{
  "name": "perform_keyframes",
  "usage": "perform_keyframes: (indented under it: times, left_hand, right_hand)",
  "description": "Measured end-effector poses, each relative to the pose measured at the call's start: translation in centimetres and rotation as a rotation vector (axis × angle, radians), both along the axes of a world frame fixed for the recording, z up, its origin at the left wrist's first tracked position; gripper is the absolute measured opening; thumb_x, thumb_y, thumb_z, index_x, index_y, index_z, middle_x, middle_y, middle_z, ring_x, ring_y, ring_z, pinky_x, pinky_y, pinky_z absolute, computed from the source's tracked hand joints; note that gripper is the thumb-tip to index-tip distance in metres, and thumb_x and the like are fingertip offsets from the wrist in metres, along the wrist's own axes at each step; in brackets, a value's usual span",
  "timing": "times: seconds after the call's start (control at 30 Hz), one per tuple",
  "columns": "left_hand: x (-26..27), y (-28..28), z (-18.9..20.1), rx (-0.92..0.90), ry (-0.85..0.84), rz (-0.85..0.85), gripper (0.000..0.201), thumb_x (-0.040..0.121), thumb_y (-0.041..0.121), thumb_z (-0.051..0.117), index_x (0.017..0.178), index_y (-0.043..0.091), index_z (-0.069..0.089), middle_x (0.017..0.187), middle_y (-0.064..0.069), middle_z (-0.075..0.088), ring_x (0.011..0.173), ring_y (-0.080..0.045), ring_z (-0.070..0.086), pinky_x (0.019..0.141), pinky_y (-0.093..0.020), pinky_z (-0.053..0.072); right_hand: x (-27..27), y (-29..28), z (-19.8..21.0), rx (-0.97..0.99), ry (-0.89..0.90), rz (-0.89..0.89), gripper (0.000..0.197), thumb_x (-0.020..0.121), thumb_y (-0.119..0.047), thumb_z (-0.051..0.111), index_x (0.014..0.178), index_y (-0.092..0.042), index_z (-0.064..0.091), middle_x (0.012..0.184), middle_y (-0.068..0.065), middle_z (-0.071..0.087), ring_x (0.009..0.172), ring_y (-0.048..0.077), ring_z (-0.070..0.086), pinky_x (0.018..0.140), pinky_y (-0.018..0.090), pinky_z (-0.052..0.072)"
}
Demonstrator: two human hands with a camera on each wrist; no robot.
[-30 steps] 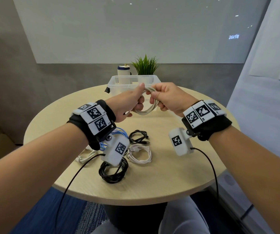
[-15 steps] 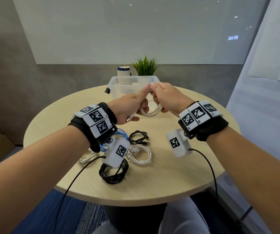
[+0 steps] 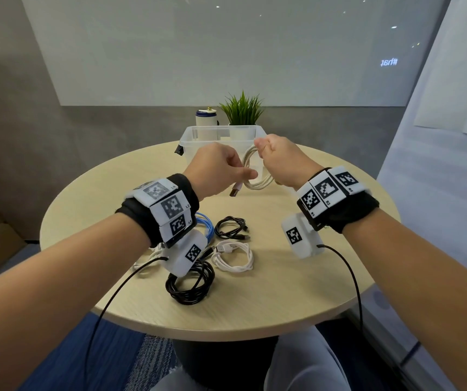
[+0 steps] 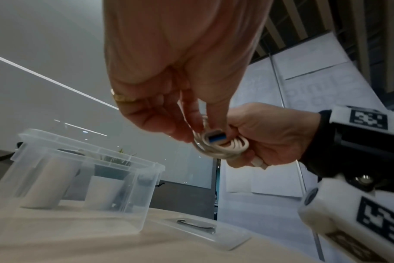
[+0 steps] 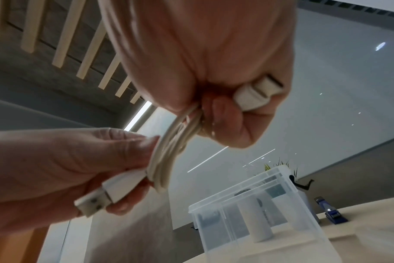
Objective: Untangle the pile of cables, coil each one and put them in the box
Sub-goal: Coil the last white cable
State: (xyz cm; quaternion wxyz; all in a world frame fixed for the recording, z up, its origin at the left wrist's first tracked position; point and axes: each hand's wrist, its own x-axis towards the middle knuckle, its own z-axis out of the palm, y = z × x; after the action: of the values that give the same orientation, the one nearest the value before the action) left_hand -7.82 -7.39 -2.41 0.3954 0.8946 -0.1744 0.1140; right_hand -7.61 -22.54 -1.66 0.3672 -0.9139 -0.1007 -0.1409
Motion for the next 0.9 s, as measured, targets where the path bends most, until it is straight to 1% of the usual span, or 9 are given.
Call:
perform_keyframes:
  times: [0.1, 0.23, 0.3, 0.37, 0.47, 0.53, 0.67, 0.8, 0.9]
  left_hand:
    - [-0.1, -0.1, -0.1, -0.001, 0.017, 0.035, 0.02, 0.078, 0.026, 0.076, 0.076, 0.011, 0.062, 0.059, -0.003, 0.066, 0.05, -0.011, 0.051, 0.049, -0.021, 0.043]
    - [-0.2, 0.0, 0.0, -0.151, 0.192, -0.011, 0.019, 0.076, 0.018, 0.078, 0.079, 0.004, 0.067, 0.061, -0.01, 0.064, 0.056, -0.018, 0.051, 0.06, -0.029, 0.05]
    - [-0.3, 0.1, 0.3, -0.219, 0.315, -0.04, 0.016, 0.077, 0.014, 0.077, 0.078, 0.002, 0.067, 0.058, -0.007, 0.059, 0.053, -0.015, 0.049, 0.054, -0.023, 0.049]
    - [-0.4, 0.2, 0.6, -0.235, 0.41, -0.068, 0.014, 0.079, 0.012, 0.075, 0.074, 0.006, 0.064, 0.057, -0.006, 0.056, 0.049, -0.014, 0.047, 0.047, -0.019, 0.046]
    - [-0.4, 0.1, 0.7, -0.235, 0.492, -0.126, 0.022, 0.084, 0.012, 0.07, 0.067, 0.01, 0.055, 0.061, -0.009, 0.054, 0.049, -0.015, 0.048, 0.05, -0.023, 0.045]
    - [-0.5, 0.1, 0.6, -0.277, 0.535, -0.175, 0.024, 0.087, 0.013, 0.066, 0.067, 0.01, 0.053, 0.066, -0.008, 0.055, 0.053, -0.014, 0.049, 0.053, -0.025, 0.044]
    - [-0.6, 0.6, 1.1, -0.376, 0.594, -0.272, 0.02, 0.087, 0.016, 0.063, 0.071, 0.012, 0.053, 0.065, -0.003, 0.057, 0.058, -0.012, 0.051, 0.051, -0.02, 0.045]
    - [-0.6, 1.5, 1.5, -0.25, 0.567, -0.303, 0.019, 0.085, 0.018, 0.063, 0.07, 0.014, 0.052, 0.056, 0.001, 0.054, 0.052, -0.009, 0.047, 0.051, -0.023, 0.038]
    - [-0.3, 2.2, 1.9, -0.085, 0.534, -0.26, 0.019, 0.081, 0.019, 0.067, 0.069, 0.016, 0.053, 0.06, 0.002, 0.05, 0.049, -0.006, 0.039, 0.047, -0.019, 0.027]
  right_hand:
    - [0.0, 0.1, -0.2, 0.029, 0.003, 0.021, 0.03, 0.104, -0.033, 0.027, 0.095, -0.011, 0.044, 0.071, -0.002, 0.041, 0.06, 0.009, 0.038, 0.055, 0.024, 0.032]
    - [0.2, 0.0, -0.5, 0.032, -0.011, 0.03, 0.029, 0.104, -0.033, 0.029, 0.091, -0.014, 0.045, 0.07, -0.004, 0.041, 0.059, 0.008, 0.038, 0.054, 0.024, 0.031]
    - [0.4, -0.1, -0.8, 0.025, -0.022, 0.036, 0.028, 0.104, -0.033, 0.03, 0.083, -0.02, 0.045, 0.069, -0.006, 0.04, 0.06, 0.005, 0.038, 0.054, 0.022, 0.03]
    - [0.4, -0.1, -0.9, 0.011, -0.026, 0.047, 0.026, 0.104, -0.031, 0.031, 0.087, -0.018, 0.047, 0.069, -0.008, 0.04, 0.06, 0.003, 0.037, 0.053, 0.021, 0.028]
    - [0.4, -0.2, -1.1, -0.063, -0.057, 0.044, 0.028, 0.104, -0.031, 0.032, 0.092, -0.013, 0.049, 0.07, -0.008, 0.044, 0.062, 0.005, 0.04, 0.055, 0.022, 0.03]
    - [0.6, -0.5, -1.3, -0.117, -0.09, 0.038, 0.032, 0.103, -0.033, 0.031, 0.086, -0.015, 0.051, 0.074, -0.004, 0.049, 0.067, 0.01, 0.044, 0.06, 0.027, 0.033]
    - [0.9, -1.0, -1.5, -0.192, -0.138, 0.005, 0.039, 0.101, -0.045, 0.028, 0.079, -0.019, 0.047, 0.072, -0.003, 0.049, 0.071, 0.017, 0.046, 0.065, 0.03, 0.031]
    - [0.8, -1.6, -1.0, -0.237, -0.186, -0.053, 0.046, 0.099, -0.05, 0.03, 0.064, -0.021, 0.039, 0.063, -0.002, 0.044, 0.06, 0.015, 0.042, 0.057, 0.032, 0.029]
    - [0.9, -1.7, -0.8, -0.2, -0.209, -0.052, 0.055, 0.097, -0.052, 0.035, 0.056, -0.015, 0.032, 0.056, 0.0, 0.036, 0.052, 0.015, 0.034, 0.052, 0.029, 0.028]
